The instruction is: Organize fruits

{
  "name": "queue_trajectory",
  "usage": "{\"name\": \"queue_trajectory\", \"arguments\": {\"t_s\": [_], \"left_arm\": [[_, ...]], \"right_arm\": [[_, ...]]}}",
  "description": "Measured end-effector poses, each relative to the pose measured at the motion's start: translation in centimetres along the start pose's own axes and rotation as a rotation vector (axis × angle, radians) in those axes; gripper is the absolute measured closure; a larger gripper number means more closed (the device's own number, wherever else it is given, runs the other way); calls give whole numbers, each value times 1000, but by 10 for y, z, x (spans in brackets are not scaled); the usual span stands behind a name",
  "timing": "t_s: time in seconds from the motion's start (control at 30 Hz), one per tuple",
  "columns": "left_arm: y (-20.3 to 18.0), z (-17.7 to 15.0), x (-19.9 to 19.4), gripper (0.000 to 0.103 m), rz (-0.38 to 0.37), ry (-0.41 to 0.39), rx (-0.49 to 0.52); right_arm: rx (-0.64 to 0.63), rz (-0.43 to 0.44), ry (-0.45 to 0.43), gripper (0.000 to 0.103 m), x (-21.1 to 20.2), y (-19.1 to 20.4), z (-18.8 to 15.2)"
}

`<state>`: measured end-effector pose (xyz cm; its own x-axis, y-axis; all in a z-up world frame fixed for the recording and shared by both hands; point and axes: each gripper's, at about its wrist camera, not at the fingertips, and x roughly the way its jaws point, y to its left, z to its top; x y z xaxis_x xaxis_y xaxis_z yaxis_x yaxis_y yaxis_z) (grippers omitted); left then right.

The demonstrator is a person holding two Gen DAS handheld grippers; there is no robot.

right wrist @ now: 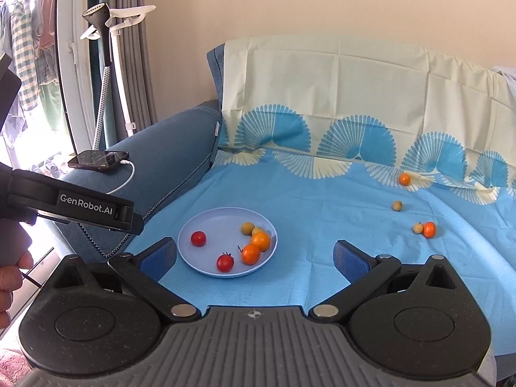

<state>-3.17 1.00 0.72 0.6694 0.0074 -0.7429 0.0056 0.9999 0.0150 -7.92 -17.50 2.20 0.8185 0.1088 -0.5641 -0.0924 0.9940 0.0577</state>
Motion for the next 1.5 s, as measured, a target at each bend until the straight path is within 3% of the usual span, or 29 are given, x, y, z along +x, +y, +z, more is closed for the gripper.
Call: {"name": "queue_trajectory", "arguments": {"t_s": [1.13,1.5], "left_arm": [[1,0,-13,0,-6,-22,4],[1,21,-17,0,-28,-44,-28]], "right_arm": [[-25,-17,-32,1,-12,9,-1],[-76,-75,-87,1,-24,12,7]]}}
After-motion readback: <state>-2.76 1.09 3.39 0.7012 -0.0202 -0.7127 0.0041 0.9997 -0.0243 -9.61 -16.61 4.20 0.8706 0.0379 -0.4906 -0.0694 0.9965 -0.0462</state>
